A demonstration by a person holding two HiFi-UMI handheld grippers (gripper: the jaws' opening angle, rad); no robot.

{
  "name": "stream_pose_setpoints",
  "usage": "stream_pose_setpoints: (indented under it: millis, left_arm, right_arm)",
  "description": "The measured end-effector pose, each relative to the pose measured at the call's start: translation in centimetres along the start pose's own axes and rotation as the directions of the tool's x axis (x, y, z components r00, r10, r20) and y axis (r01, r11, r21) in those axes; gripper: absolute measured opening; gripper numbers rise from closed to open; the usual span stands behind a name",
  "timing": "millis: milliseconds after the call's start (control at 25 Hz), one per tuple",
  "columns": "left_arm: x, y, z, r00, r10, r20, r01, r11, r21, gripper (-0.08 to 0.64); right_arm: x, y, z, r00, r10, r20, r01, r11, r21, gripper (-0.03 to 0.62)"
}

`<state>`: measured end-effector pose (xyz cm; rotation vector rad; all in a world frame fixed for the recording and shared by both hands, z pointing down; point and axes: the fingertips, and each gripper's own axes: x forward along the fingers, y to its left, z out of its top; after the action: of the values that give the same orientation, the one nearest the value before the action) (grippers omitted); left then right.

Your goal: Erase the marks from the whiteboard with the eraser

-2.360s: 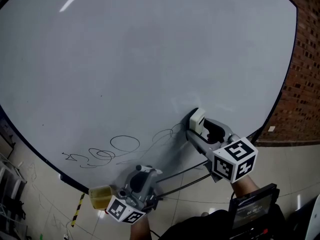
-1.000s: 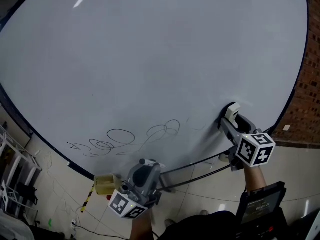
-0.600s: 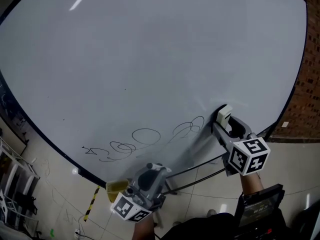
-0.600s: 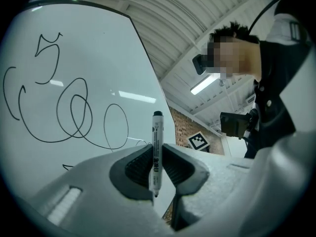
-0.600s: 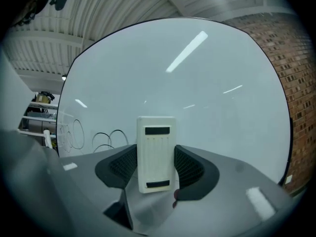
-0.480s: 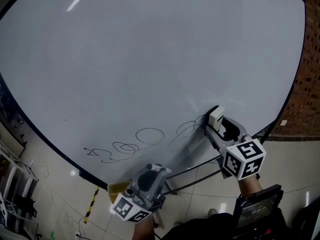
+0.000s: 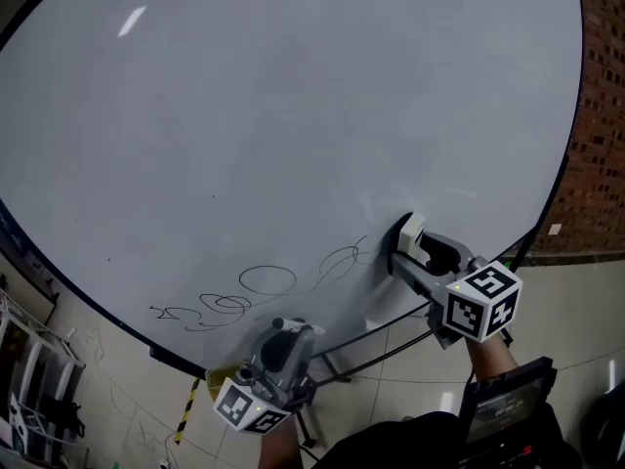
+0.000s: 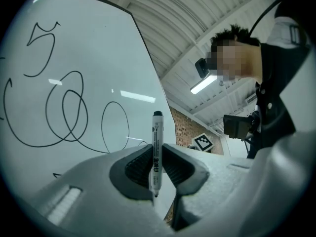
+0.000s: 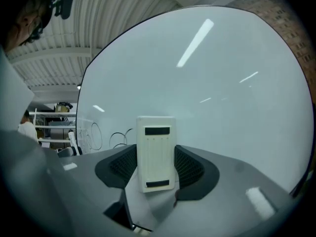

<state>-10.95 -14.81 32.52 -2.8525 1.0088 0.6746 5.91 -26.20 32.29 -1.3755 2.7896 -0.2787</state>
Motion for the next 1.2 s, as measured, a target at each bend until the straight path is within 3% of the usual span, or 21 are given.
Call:
stream_pose_setpoints:
  millis: [320, 600, 880, 1200]
  left_arm:
    - [3.3, -2.0, -0.2, 0.999, 0.033, -0.019, -0.032, 0.999, 0.026, 0.058]
    - [2.8, -2.5, -1.0, 0.995, 0.089, -0.047, -0.086, 0.994, 0.061, 0.058]
    - [0.6, -2.3, -0.2, 0.996, 0.079, -0.036, -0.077, 0.995, 0.056, 0.058]
    - [-3.1, -0.1, 1.3, 0.999, 0.042, -0.028, -0.041, 0.999, 0.033, 0.058]
  right_arm:
    - [-3.6, -10.3, -0.7, 0.995, -0.099, 0.003, 0.099, 0.992, 0.077, 0.239]
    - [-5.2, -15.0, -1.6, 0.985, -0.17, 0.025, 0.165, 0.979, 0.122, 0.239]
    - [-4.2, -12.9, -3.0, 0.978, -0.208, 0.021, 0.204, 0.971, 0.126, 0.239]
    - [0.1, -2.6, -5.5, 0.986, -0.167, 0.013, 0.166, 0.984, 0.067, 0.239]
